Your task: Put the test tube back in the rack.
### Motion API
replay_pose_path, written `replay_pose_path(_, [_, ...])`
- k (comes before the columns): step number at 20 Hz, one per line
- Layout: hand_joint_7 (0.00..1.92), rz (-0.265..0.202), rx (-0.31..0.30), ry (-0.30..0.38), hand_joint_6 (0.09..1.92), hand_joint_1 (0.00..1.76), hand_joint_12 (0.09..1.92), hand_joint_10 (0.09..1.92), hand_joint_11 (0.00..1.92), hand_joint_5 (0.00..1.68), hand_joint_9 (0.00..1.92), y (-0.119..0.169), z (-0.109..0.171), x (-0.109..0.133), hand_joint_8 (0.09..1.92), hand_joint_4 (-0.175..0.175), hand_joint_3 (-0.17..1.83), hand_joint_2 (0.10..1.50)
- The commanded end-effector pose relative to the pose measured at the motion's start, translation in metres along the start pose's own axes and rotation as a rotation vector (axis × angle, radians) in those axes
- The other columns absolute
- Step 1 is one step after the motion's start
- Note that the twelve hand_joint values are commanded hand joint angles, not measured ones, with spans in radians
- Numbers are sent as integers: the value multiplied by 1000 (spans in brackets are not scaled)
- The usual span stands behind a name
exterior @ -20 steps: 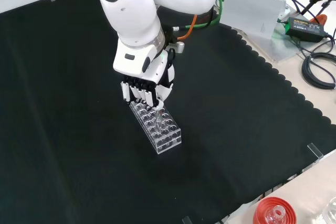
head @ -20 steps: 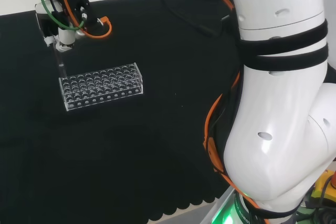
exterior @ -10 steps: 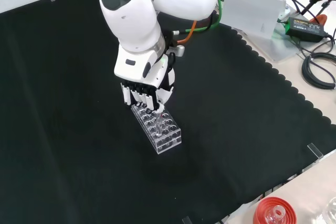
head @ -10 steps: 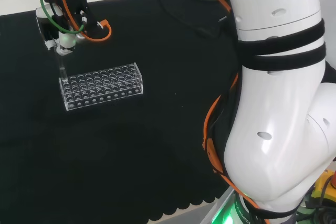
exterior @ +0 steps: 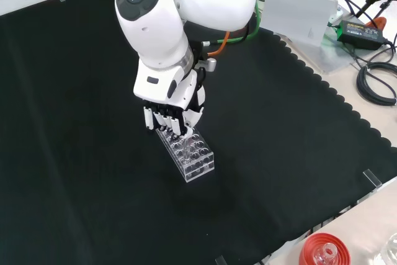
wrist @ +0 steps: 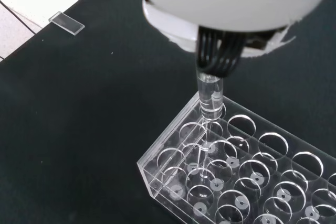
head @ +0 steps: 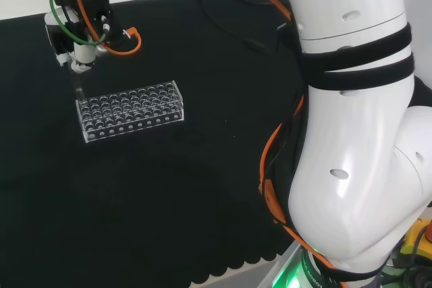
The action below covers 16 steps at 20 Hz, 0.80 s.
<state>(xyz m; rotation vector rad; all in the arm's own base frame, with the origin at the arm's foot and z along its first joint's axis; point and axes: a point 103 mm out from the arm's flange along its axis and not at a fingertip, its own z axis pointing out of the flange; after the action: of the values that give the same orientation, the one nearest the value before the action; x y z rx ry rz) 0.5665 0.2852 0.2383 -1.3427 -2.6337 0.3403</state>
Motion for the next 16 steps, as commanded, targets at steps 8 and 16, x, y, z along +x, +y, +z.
replay_pose_path(8, [1520, 9, 26, -7, 516, 1450, 1176, 420, 978, 1394, 1399, 6, 15, -1, 544, -175, 890, 453])
replay_pose_path(16, [1520, 1, 38, -22, 516, 1450, 1175, 421, 979, 1393, 1398, 17, 22, 0, 544, -175, 889, 454])
